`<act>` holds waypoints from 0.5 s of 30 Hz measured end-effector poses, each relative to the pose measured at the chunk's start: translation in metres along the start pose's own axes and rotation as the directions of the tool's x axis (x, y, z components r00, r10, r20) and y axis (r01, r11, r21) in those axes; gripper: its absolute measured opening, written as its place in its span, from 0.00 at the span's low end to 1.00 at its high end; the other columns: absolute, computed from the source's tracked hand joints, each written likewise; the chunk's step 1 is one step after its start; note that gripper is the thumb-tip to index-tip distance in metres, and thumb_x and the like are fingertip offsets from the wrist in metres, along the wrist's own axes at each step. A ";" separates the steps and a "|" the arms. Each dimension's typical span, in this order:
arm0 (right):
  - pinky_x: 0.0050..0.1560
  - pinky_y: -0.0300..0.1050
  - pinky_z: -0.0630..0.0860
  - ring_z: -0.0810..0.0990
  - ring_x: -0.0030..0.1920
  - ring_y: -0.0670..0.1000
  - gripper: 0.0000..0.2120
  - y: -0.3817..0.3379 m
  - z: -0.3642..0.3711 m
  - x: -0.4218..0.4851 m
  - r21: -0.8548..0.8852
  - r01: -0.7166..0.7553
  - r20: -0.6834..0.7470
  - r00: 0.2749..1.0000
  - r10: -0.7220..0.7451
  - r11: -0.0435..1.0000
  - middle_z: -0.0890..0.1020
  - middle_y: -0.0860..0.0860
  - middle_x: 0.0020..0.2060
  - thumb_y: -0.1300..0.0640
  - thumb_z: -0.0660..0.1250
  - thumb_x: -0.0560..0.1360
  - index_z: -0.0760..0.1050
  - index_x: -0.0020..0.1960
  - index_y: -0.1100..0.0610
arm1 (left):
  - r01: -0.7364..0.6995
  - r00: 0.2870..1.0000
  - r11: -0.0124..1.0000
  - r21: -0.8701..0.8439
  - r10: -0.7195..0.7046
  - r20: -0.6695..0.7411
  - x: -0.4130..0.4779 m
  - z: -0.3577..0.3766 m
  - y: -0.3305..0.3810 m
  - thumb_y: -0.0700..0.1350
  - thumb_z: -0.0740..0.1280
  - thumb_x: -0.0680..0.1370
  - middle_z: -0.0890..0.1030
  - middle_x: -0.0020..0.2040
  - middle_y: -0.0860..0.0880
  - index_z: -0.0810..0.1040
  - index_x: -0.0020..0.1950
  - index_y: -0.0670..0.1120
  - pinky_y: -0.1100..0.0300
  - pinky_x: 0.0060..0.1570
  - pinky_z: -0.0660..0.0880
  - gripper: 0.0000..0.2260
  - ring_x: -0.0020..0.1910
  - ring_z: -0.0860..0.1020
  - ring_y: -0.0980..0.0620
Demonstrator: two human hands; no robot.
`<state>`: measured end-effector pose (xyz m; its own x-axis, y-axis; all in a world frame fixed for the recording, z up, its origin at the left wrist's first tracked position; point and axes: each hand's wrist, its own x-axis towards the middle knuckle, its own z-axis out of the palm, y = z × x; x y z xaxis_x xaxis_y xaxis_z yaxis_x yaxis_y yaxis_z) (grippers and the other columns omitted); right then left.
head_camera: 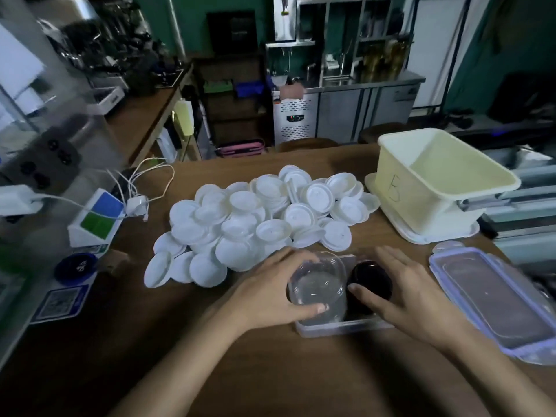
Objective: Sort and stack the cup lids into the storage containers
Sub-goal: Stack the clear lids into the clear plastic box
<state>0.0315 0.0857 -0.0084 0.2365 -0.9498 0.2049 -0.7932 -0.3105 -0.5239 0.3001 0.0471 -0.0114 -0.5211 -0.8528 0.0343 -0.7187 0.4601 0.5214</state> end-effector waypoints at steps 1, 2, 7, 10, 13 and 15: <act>0.57 0.41 0.74 0.77 0.56 0.44 0.24 0.010 -0.004 -0.001 -0.006 -0.010 0.006 1.000 0.010 1.000 0.77 0.42 0.53 0.33 0.66 0.75 0.76 0.60 0.50 | -0.003 1.000 1.000 0.021 0.003 0.019 0.008 0.005 0.005 0.66 0.74 0.71 0.69 0.64 0.70 0.67 0.68 0.67 0.60 0.60 0.73 0.29 0.64 0.70 0.67; 0.59 0.44 0.74 0.77 0.58 0.45 0.26 0.019 -0.007 -0.001 -0.002 -0.017 0.012 1.000 0.017 1.000 0.77 0.43 0.54 0.32 0.66 0.74 0.75 0.62 0.50 | -0.007 0.999 0.999 0.052 0.005 0.040 0.016 0.010 0.009 0.65 0.75 0.71 0.68 0.63 0.69 0.67 0.67 0.66 0.61 0.59 0.72 0.28 0.63 0.70 0.66; 0.63 0.39 0.71 0.73 0.63 0.39 0.29 0.047 -0.016 -0.002 0.048 0.019 0.055 0.998 -0.022 0.999 0.72 0.32 0.57 0.32 0.67 0.73 0.72 0.70 0.43 | 0.025 0.991 0.987 0.158 -0.045 0.122 0.031 0.022 0.023 0.61 0.76 0.70 0.65 0.61 0.63 0.69 0.61 0.60 0.61 0.51 0.73 0.24 0.53 0.75 0.60; 0.63 0.30 0.66 0.69 0.65 0.37 0.30 0.056 -0.013 0.002 0.068 0.029 0.077 0.996 -0.034 0.997 0.69 0.31 0.60 0.30 0.66 0.73 0.69 0.72 0.40 | 0.035 0.993 0.973 0.228 -0.060 0.106 0.030 0.019 0.030 0.64 0.73 0.68 0.67 0.61 0.63 0.69 0.59 0.61 0.57 0.50 0.76 0.24 0.50 0.78 0.56; 0.69 0.32 0.63 0.66 0.70 0.37 0.39 0.060 -0.006 0.009 0.056 0.074 0.112 0.991 -0.079 0.996 0.66 0.32 0.67 0.27 0.67 0.71 0.66 0.76 0.42 | 0.081 0.982 0.956 0.281 -0.125 0.142 0.028 0.021 0.033 0.64 0.74 0.69 0.68 0.57 0.61 0.70 0.57 0.59 0.64 0.47 0.69 0.23 0.49 0.76 0.55; 0.75 0.42 0.63 0.62 0.76 0.42 0.49 0.064 0.000 0.013 0.017 0.116 0.176 0.977 -0.117 0.993 0.62 0.38 0.75 0.23 0.68 0.67 0.60 0.80 0.43 | 0.115 0.976 0.950 0.291 -0.162 0.144 0.026 0.023 0.034 0.63 0.75 0.69 0.69 0.56 0.60 0.71 0.56 0.58 0.64 0.48 0.68 0.23 0.49 0.74 0.56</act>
<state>-0.0165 0.0533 -0.0397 0.4225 -0.8989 0.1161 -0.7511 -0.4189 -0.5103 0.2513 0.0459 -0.0120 -0.4582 -0.8716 -0.1740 -0.8765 0.4106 0.2513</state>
